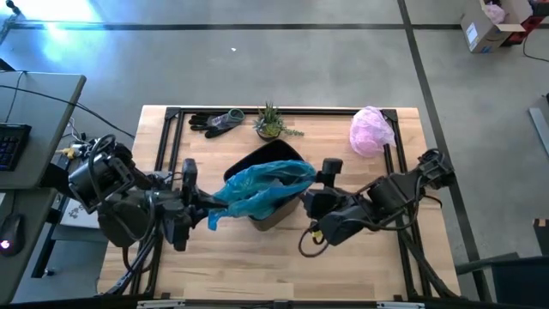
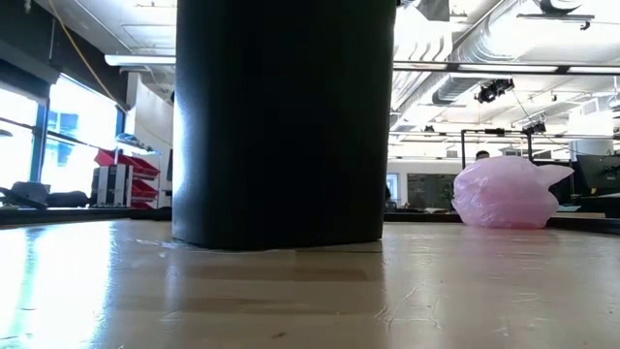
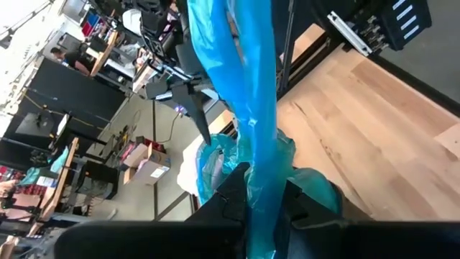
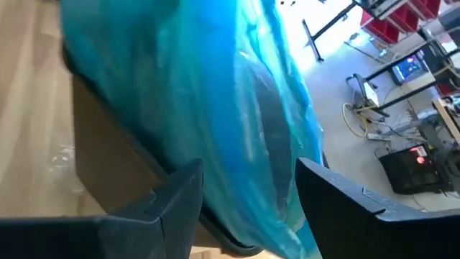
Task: Place trash/remove bag and relplace
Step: Remove the blue trash bag from the trash bin
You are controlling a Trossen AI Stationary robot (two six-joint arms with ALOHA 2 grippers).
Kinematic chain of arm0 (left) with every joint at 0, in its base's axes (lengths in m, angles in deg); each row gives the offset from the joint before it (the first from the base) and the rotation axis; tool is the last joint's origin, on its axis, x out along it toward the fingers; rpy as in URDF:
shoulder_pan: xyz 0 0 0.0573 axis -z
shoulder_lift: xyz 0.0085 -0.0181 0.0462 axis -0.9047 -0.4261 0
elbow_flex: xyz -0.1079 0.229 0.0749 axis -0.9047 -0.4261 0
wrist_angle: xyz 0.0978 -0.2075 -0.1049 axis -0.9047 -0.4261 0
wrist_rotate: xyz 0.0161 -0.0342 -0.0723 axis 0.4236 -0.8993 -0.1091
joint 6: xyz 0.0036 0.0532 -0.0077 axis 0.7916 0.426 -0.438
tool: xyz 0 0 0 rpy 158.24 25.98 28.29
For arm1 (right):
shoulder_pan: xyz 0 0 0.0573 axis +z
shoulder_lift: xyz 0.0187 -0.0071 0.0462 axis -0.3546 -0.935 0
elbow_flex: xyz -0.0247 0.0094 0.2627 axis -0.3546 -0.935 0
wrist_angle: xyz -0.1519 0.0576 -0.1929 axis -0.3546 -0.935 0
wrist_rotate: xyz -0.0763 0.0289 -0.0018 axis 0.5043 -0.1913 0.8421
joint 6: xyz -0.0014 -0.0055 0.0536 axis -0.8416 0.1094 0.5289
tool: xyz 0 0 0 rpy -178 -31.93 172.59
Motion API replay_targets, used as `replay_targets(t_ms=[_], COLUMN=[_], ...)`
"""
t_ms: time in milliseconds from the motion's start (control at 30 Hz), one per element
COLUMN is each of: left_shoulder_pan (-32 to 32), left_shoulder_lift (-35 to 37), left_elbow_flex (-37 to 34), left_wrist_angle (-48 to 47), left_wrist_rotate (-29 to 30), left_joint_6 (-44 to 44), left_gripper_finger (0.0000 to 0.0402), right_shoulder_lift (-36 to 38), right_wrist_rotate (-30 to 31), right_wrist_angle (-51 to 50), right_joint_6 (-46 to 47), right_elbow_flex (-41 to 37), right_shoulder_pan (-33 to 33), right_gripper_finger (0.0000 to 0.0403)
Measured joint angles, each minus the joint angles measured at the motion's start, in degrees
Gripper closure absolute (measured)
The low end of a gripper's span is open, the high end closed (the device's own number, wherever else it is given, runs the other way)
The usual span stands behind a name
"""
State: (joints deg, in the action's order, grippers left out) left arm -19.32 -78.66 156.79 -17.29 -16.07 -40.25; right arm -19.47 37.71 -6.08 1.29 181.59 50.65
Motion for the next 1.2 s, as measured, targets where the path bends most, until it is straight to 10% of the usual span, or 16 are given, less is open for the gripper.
replay_targets(t_ms=[300, 533, 1200], left_shoulder_pan=[1.99, 2.29, 1.78], left_shoulder_lift=[0.0, 0.0, 0.76], left_elbow_flex=[0.0, 0.0, -15.3], left_wrist_angle=[0.0, -9.44, -12.95], left_wrist_rotate=[1.63, 3.5, 6.13], left_joint_6=[-1.07, -10.13, -20.78], left_gripper_finger=[0.0402, 0.0402, 0.0402], right_shoulder_lift=[-0.37, -0.52, -0.81], right_wrist_rotate=[-11.34, -12.16, 12.38], right_wrist_angle=[0.4, 3.23, 12.09], right_joint_6=[-1.28, -4.84, -7.96], right_elbow_flex=[-0.59, -2.16, -2.14], right_shoulder_pan=[-3.86, -1.47, 15.18], right_gripper_finger=[0.0206, 0.038, 0.0401])
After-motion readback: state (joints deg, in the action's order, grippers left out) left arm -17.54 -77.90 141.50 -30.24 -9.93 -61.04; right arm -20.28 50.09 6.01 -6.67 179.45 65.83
